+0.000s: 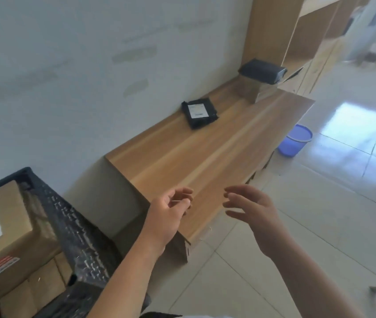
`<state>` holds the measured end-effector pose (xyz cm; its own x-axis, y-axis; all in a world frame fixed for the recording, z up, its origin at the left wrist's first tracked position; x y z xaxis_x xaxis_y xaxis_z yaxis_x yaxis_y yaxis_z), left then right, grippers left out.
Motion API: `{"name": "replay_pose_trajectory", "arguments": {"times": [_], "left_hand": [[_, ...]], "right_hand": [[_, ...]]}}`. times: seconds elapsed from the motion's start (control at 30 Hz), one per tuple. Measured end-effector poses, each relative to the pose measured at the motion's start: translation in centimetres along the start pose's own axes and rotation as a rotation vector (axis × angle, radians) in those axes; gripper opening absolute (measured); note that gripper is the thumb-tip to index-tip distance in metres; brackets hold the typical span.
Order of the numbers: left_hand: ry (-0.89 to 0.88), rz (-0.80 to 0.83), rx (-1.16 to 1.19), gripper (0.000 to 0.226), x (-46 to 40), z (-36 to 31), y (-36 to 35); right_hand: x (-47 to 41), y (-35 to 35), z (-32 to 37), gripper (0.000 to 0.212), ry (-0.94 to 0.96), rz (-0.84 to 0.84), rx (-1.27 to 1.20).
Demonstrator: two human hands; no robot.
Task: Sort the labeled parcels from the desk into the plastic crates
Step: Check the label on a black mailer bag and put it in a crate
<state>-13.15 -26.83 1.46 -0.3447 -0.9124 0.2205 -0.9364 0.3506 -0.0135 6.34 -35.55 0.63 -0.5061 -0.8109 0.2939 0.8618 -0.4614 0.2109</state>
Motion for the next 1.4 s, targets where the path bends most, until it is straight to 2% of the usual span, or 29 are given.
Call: {"name": "replay_pose_trajectory", "arguments": {"times": [0.17, 0.27, 0.57, 0.83, 1.07, 1.4], "left_hand": [[0.109, 0.141, -0.001, 0.021, -1.9, 0.5, -8.9], [0.135, 0.172, -0.017, 0.021, -5.0, 0.2, -12.8], [0.137, 0.275, 0.024, 0.019, -18.4, -1.7, -26.5], [0.167, 0.326, 0.103, 0.019, -29.4, -5.1, -35.0], [0.232, 0.337, 0.091, 0.020, -35.8, -4.6, -40.8], [0.314, 0.187, 0.118, 0.016, -48.2, -3.9, -48.9]], "right_hand": [[-2.1, 8.7, -0.4, 0.014, -0.019, -0.121, -0.093], [-4.2, 12.2, -0.5, 0.015, -0.026, -0.163, -0.135], [-14.3, 22.4, 0.2, 0.012, -0.103, -0.322, -0.120], [-23.4, 29.4, 2.8, 0.012, -0.145, -0.397, -0.118], [-30.4, 34.0, 2.5, 0.013, -0.194, -0.413, -0.160], [-45.0, 42.9, 4.1, 0.014, -0.172, -0.285, -0.191]]}}
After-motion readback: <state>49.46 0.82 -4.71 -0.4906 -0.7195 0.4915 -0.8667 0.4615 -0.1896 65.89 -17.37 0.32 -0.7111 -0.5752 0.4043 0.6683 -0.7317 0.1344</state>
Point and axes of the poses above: each hand's wrist, its own x-axis away from the middle knuckle, its own y-axis out of the back of the hand, z = x × y, the point moved 8 cm from there along -x, towards the middle knuckle, and after that the axes turned 13 degrees about x, right-handed, at the moved point
